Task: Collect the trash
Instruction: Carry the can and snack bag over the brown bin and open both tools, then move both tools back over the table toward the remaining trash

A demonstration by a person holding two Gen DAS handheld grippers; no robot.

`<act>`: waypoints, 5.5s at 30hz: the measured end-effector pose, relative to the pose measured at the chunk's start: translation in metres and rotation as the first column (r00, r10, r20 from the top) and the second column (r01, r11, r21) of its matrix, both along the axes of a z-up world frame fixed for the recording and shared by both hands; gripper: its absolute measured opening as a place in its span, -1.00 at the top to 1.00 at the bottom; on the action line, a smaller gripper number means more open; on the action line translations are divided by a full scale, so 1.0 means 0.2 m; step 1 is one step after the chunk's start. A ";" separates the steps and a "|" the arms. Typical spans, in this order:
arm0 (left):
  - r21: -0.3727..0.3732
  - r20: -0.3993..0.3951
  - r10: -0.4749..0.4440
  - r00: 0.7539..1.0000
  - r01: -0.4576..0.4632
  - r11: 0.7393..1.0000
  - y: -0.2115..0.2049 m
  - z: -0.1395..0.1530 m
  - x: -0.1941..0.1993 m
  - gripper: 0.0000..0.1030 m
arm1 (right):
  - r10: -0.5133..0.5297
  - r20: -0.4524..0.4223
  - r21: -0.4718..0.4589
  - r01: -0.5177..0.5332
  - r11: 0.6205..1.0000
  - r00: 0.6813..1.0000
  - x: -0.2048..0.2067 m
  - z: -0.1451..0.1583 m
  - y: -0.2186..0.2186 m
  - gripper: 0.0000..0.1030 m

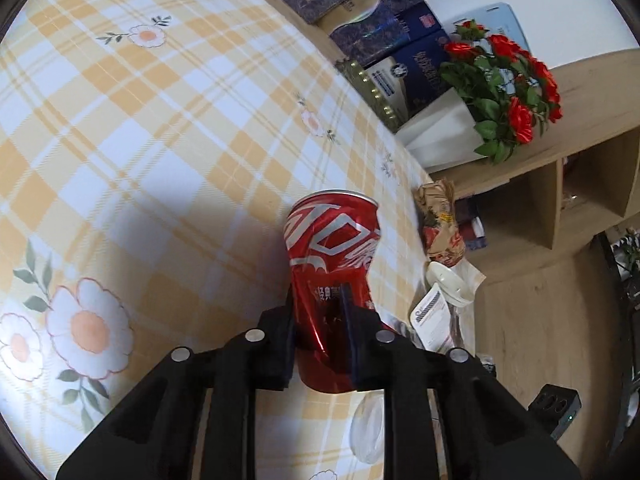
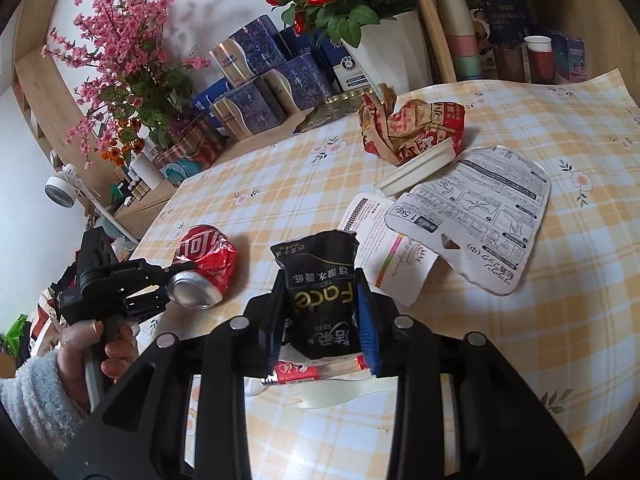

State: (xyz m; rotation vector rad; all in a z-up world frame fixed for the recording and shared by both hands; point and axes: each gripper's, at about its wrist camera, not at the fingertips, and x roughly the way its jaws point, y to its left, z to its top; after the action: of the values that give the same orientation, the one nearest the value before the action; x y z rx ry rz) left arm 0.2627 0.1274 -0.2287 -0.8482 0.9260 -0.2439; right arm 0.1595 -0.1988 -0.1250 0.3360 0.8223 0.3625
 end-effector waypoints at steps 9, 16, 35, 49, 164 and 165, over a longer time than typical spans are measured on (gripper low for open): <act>0.135 0.118 -0.066 0.991 0.050 0.990 -0.08 0.23 -0.09 0.72 | 0.005 0.031 -0.028 -0.004 1.000 1.000 -0.09 0.06 0.01 0.34; 0.286 0.181 -0.201 0.963 0.144 0.947 -0.20 0.49 -0.28 0.72 | 0.008 0.070 -0.051 -0.004 0.999 0.998 -0.24 0.15 0.01 0.34; 0.477 0.074 -0.620 0.781 0.518 0.710 -0.64 0.40 -1.21 0.72 | -0.076 0.075 -0.060 0.081 0.995 0.994 -0.90 0.23 -0.17 0.34; 0.545 -0.188 -0.669 0.719 0.643 0.538 -0.79 -0.10 -1.41 0.72 | -0.074 0.023 -0.090 0.076 0.993 0.997 -1.08 0.16 -0.15 0.34; 0.636 0.370 -0.250 0.895 -0.048 0.770 -0.25 0.55 -0.90 -0.88 | -0.128 0.032 -0.327 0.132 0.936 0.991 -0.52 0.17 -0.34 -0.89; 0.637 0.367 -0.251 0.896 -0.045 0.769 -0.26 0.55 -0.89 -0.88 | -0.123 0.030 -0.329 0.126 0.936 0.992 -0.50 0.17 -0.34 -0.89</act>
State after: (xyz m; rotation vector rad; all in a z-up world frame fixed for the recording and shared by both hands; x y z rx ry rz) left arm 0.0857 0.0763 -0.1197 -0.0887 0.5644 -0.1865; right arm 0.0598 -0.2664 -0.0914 0.0713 0.8331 0.1028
